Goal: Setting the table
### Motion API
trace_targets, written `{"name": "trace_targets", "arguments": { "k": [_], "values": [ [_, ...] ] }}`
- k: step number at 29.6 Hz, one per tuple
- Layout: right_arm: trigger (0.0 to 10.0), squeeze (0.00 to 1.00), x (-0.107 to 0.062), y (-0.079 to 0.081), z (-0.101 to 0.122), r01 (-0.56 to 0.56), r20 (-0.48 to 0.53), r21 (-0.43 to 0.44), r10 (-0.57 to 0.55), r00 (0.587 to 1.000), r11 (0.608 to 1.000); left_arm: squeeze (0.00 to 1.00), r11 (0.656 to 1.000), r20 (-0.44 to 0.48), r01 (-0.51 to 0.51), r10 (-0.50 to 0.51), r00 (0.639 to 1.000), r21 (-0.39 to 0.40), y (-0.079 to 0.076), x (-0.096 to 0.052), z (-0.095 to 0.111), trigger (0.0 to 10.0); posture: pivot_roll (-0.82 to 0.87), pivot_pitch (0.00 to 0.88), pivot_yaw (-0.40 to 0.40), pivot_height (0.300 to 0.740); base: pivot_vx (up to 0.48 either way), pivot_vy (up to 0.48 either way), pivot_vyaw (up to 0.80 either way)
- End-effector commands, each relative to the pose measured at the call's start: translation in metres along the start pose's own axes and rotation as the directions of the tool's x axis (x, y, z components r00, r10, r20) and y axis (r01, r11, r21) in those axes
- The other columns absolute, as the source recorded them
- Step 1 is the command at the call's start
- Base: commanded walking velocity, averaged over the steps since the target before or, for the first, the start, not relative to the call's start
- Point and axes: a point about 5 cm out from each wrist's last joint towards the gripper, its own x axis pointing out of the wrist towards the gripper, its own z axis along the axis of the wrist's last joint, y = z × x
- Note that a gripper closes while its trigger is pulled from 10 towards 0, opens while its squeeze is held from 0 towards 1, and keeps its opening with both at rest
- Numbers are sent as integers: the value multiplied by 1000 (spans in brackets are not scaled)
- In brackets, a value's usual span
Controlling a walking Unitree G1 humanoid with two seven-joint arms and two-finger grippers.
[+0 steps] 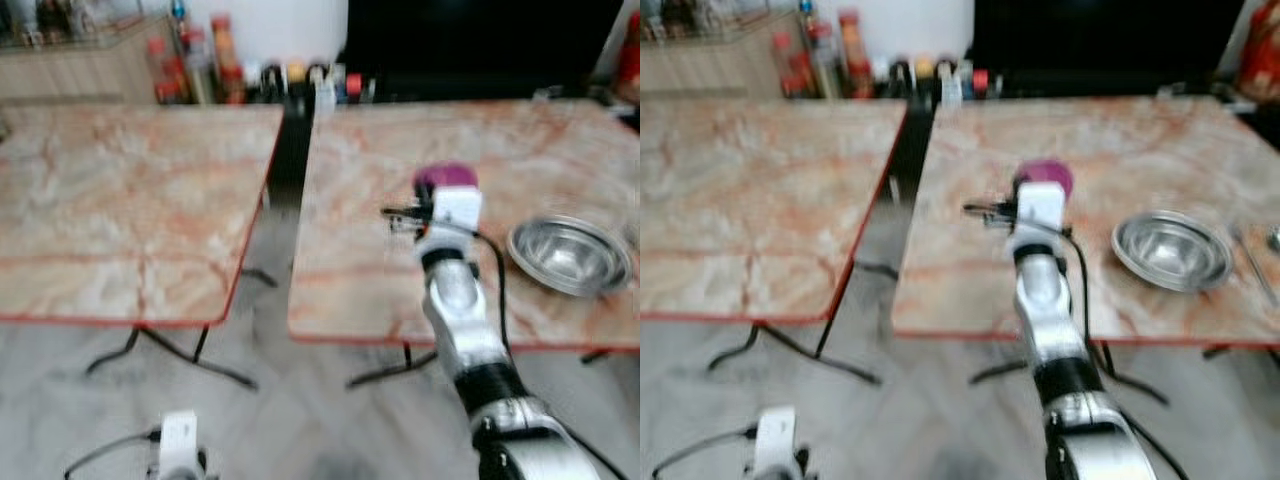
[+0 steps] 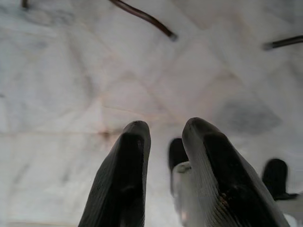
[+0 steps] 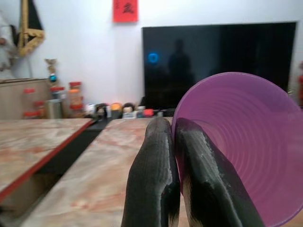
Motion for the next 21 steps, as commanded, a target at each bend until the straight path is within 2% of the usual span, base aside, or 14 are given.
{"name": "trace_targets", "arguments": {
  "k": [1,5,12,15,21],
  "values": [
    [10000,0,3,9,6,-18,17,6,18,1000,1000,0,1000,7,-23,23,1000,-14,9,1,3,10000,-7,0,26,740,0,0,0],
    [10000,0,3,8,6,-12,16,-3,12,1000,1000,0,999,12,-29,29,1000,-13,9,1,4,10000,-7,0,26,740,0,0,0],
    [10000,0,5,6,2,9,-28,3,-8,1000,1000,0,999,8,-36,36,999,-10,10,1,3,10000,-6,0,25,740,323,0,-69],
    [10000,0,4,6,1,8,-30,6,-7,1000,1000,0,999,8,-35,35,999,-11,10,1,3,10000,-5,0,24,740,329,0,-485],
    [10000,0,4,9,1,-11,-27,-8,11,1000,1000,0,999,8,-36,36,999,-10,10,1,3,10000,-6,0,24,740,332,0,0]
  ]
}}
